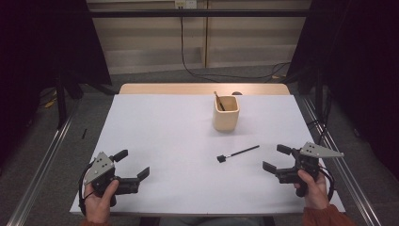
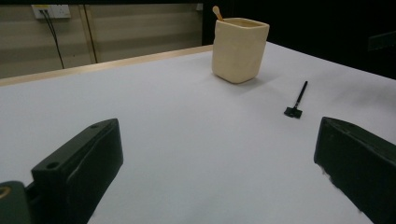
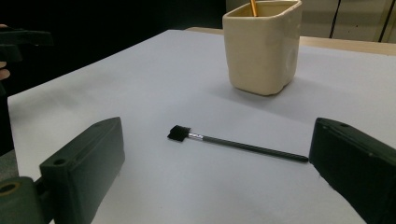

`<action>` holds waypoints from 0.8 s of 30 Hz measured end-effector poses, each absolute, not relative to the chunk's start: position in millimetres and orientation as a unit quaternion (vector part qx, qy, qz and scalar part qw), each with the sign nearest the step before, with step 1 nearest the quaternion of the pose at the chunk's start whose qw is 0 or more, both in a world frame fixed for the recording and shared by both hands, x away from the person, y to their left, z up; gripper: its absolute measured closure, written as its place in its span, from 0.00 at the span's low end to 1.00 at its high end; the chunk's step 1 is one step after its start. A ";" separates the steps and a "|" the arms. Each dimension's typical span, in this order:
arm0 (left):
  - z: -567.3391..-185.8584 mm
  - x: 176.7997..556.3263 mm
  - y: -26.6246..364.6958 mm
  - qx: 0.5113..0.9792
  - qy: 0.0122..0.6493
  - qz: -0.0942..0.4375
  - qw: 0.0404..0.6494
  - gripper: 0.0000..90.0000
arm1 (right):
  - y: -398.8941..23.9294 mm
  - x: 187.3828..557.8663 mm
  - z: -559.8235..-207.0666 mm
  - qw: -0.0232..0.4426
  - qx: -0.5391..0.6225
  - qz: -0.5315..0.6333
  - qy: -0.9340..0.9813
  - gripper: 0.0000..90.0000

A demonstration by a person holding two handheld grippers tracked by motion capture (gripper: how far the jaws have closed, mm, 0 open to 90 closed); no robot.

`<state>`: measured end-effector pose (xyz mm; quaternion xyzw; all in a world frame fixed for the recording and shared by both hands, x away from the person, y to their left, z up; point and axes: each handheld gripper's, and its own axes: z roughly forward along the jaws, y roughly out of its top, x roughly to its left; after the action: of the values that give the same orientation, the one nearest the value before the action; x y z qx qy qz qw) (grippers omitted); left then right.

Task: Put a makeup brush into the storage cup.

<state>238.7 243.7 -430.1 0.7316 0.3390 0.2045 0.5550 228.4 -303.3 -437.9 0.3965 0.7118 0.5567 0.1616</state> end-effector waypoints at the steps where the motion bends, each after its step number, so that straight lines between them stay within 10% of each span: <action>1: -430.0 238.3 244.1 0.731 0.339 0.204 0.555 0.01 | -302.9 228.9 -437.8 0.161 0.397 0.556 0.712 0.03; 24: -429.5 239.6 238.2 0.742 0.326 0.201 0.550 0.01 | -275.8 276.8 -417.5 0.161 0.334 0.555 0.745 0.02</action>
<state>239.6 238.2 -429.5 0.7421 0.3257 0.2009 0.5504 276.8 -275.8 -417.5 0.3340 0.7447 0.5550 0.1605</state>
